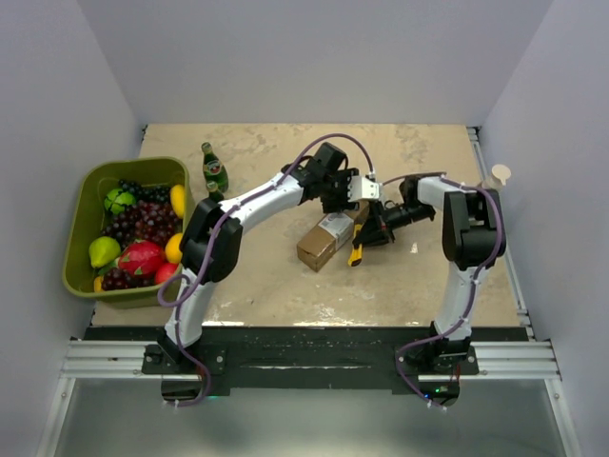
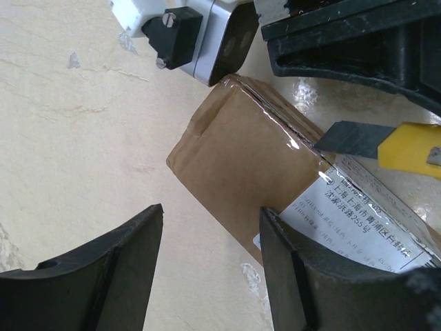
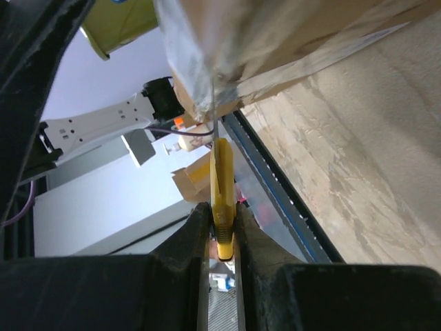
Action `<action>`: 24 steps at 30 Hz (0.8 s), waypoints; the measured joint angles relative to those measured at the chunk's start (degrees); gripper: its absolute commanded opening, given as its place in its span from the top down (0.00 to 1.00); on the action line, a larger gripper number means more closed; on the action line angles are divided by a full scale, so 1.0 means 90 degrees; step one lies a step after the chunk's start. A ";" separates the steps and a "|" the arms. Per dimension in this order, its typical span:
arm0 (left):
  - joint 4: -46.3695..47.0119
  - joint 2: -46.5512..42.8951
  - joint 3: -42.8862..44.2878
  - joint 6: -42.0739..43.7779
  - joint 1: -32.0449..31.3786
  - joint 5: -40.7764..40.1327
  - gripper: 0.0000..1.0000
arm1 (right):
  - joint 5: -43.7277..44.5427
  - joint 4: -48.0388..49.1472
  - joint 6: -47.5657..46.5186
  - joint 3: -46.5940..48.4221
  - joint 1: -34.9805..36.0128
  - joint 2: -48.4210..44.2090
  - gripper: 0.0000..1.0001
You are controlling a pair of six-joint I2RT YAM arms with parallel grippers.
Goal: Unpack the express box
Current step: Cut the express box at the center of the board.
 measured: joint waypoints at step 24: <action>0.0583 -0.0066 -0.0291 -0.0109 -0.0007 -0.0070 0.38 | 0.1253 -0.0646 -0.0680 0.1814 -0.0809 0.0593 1.00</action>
